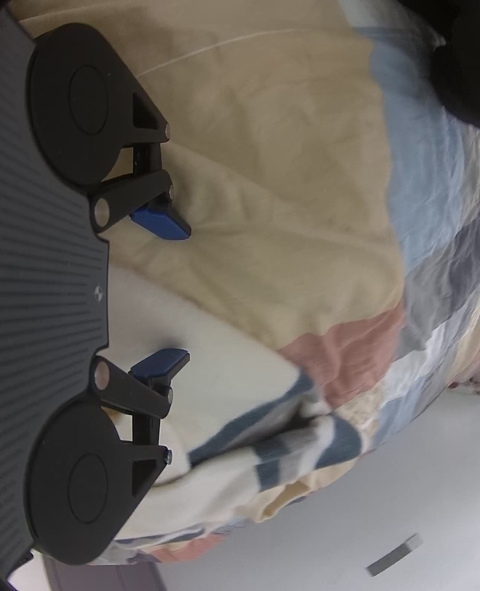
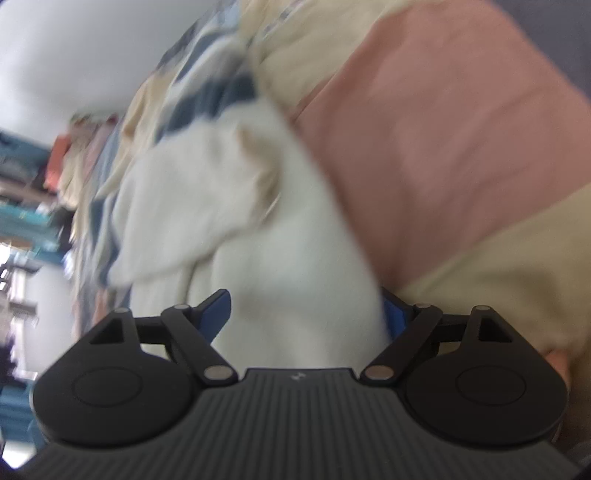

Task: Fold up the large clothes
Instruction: 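Grasp the sweater hem with the left gripper while the right gripper grasps it too, then lift the hem with both grippers and carry it over toward the collar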

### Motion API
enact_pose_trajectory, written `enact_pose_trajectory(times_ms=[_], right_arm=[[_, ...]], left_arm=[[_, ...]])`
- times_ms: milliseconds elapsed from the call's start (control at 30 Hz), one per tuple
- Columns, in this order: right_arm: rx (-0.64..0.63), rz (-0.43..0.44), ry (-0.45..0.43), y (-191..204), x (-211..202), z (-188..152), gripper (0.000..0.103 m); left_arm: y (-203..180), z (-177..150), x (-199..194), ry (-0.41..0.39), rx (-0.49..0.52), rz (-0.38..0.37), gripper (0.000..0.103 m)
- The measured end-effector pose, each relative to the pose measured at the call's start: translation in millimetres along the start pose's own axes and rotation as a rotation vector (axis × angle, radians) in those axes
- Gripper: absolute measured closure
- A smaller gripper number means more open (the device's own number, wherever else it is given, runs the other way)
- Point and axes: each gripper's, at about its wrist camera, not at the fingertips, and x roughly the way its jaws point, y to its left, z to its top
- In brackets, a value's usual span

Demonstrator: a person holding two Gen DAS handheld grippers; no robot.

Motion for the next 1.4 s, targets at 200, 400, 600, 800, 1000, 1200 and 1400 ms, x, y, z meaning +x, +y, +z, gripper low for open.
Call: enact_pose_trajectory(times_ms=[200, 400, 600, 800, 1000, 1200, 1400], right_arm=[[0.044, 0.171, 0.025, -1, -11, -12, 0.018], [-0.046, 0.123, 0.076, 14, -8, -28, 0.019], [-0.115, 0.008, 0.028, 22, -8, -48, 0.042], [-0.125, 0.05, -0.061, 25, -21, -43, 0.084], [-0.119, 0.155, -0.136, 28, -48, -37, 0.086], [-0.113, 0.304, -0.263, 32, -108, -19, 0.087], [-0.142, 0.44, -0.29, 51, -153, -8, 0.087]], left_arm=[[7, -11, 1, 0.125, -0.053, -0.153, 0.032], [-9, -30, 2, 0.195, 0.03, -0.097, 0.032], [-17, -42, -3, 0.243, 0.097, -0.082, 0.034], [-29, -51, -9, 0.252, 0.158, -0.063, 0.077], [-29, -40, -41, 0.141, 0.103, -0.23, 0.088], [-29, -15, -87, 0.071, -0.016, -0.438, 0.089], [-49, 7, -139, -0.006, -0.04, -0.617, 0.089]])
